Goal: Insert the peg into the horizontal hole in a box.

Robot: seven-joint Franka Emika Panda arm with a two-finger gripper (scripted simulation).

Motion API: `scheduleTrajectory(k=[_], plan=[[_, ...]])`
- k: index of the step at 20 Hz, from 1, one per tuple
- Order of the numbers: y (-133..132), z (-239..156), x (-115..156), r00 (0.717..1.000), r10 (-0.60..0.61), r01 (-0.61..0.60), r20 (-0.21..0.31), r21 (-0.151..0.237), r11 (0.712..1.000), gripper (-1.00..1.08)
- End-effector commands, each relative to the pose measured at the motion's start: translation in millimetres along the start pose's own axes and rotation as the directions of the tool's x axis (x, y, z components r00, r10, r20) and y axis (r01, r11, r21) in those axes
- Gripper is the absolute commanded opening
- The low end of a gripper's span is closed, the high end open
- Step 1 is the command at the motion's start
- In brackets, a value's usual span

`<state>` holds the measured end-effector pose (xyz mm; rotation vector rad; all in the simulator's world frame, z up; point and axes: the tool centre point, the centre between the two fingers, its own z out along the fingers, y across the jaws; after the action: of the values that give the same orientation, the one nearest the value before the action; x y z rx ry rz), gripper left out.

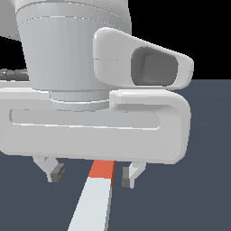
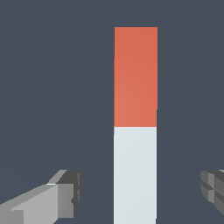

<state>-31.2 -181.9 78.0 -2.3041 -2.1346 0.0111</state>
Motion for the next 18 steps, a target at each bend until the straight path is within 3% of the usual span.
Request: scheduleTrajectory(k=[1,9,18], plan=[[0.5,4.4,-9.5,1.0,0.002,-0.002,-0.002,-0.004,1.0,1.0],[-0.1,11.1,-12.7,1.0,0.005,-0.005,-0.002,-0.003,1.0,1.0],[0.5,51.2,-16.6,1.0,0.006,-0.006,-0.004,-0.005,1.0,1.0]])
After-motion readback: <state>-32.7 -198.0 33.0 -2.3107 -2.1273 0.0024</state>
